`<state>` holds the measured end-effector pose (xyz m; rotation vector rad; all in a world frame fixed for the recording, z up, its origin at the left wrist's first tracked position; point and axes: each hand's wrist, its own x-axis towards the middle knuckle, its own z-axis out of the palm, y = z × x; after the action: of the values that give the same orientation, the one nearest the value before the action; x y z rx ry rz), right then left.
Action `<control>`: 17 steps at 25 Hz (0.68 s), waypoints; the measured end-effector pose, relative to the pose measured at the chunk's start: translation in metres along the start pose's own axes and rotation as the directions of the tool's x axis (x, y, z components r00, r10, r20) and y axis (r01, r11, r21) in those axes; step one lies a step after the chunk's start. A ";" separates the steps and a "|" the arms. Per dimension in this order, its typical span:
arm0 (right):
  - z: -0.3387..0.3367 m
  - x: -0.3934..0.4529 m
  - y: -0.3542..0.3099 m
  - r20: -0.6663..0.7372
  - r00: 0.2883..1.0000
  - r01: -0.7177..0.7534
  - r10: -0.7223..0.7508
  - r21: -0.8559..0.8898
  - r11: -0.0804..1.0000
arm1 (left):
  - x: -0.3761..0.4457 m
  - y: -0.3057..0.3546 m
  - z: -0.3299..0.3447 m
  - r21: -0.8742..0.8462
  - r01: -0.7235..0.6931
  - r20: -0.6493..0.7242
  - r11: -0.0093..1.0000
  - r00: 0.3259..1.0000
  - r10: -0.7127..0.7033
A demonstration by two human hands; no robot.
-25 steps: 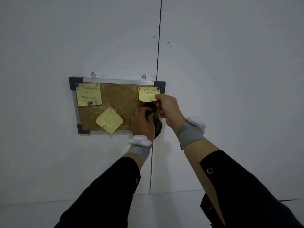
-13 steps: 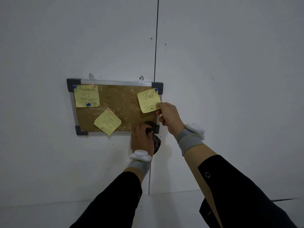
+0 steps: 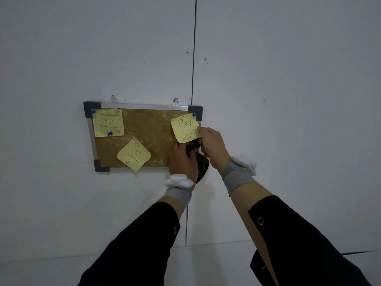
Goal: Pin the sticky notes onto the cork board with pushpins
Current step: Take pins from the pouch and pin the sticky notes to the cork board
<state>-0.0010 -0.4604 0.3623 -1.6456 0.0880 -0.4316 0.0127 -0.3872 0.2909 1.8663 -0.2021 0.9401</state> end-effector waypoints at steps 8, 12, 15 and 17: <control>-0.004 -0.003 0.012 -0.004 1.000 -0.027 0.027 -0.022 0.999 | -0.026 -0.014 -0.001 0.092 0.052 0.037 0.994 0.998 -0.056; -0.007 -0.006 0.016 -0.030 0.997 -0.070 0.069 -0.012 0.997 | -0.032 -0.021 -0.006 0.179 0.080 0.099 0.981 0.990 -0.099; -0.007 -0.011 0.028 -0.080 0.992 -0.098 0.098 0.005 0.995 | -0.033 -0.025 -0.009 0.239 0.079 0.153 0.968 0.981 -0.118; -0.006 -0.017 0.041 -0.128 0.987 -0.097 0.094 -0.017 0.995 | -0.029 -0.027 -0.011 0.231 0.093 0.207 0.968 0.968 -0.143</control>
<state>-0.0111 -0.4665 0.3186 -1.6289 0.2668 -0.4635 0.0010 -0.3725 0.2547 2.1648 -0.1223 0.6926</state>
